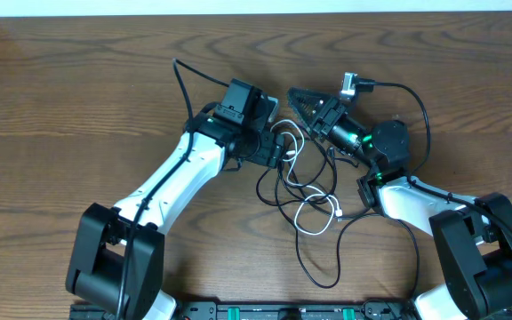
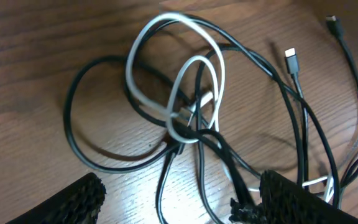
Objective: Untangle cables
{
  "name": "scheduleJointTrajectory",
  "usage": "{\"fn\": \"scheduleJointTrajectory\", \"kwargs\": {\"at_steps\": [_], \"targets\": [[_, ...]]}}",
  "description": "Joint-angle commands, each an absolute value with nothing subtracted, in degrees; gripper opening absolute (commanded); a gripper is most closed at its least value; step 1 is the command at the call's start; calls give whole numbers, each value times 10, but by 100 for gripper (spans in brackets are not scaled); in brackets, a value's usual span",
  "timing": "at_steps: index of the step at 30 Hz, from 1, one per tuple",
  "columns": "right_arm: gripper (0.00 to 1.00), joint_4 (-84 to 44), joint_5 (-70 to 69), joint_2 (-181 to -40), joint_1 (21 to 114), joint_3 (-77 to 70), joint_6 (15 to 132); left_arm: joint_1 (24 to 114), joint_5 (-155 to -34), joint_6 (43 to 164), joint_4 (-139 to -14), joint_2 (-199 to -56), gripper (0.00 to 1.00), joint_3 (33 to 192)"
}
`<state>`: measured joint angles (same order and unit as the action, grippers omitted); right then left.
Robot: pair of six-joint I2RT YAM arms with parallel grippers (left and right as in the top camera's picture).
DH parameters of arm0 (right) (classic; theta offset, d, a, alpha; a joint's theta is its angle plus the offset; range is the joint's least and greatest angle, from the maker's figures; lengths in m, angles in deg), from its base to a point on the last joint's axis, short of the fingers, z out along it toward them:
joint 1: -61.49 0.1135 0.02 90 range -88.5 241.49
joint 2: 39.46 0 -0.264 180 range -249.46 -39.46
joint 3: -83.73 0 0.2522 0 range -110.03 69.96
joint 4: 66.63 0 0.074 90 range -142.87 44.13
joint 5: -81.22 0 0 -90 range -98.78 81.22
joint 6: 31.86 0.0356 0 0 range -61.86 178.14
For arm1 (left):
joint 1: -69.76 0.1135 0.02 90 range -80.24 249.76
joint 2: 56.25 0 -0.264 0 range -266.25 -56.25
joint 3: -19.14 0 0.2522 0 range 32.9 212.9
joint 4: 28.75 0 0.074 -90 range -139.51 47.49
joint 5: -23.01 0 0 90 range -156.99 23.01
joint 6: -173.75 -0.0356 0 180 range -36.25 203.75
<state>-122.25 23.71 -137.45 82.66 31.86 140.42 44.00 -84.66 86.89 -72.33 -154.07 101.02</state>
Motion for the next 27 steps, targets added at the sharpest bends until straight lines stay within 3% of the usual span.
{"fn": "scheduleJointTrajectory", "kwargs": {"at_steps": [1,7,14,22,27], "targets": [[57,-1225,230,-1373,824,316,1408,435,-843,864,-722,-1543,80,1013],[58,-1207,233,-1373,821,316,1408,435,-843,864,-723,-1543,80,1013],[59,-1044,229,-1373,821,316,1378,436,-817,859,-724,-1543,80,1013],[68,-967,237,-1373,822,316,1378,442,-649,860,-751,-1543,80,1013],[77,-918,225,-1373,825,316,1378,467,-622,875,-767,-1543,80,1013]]}}
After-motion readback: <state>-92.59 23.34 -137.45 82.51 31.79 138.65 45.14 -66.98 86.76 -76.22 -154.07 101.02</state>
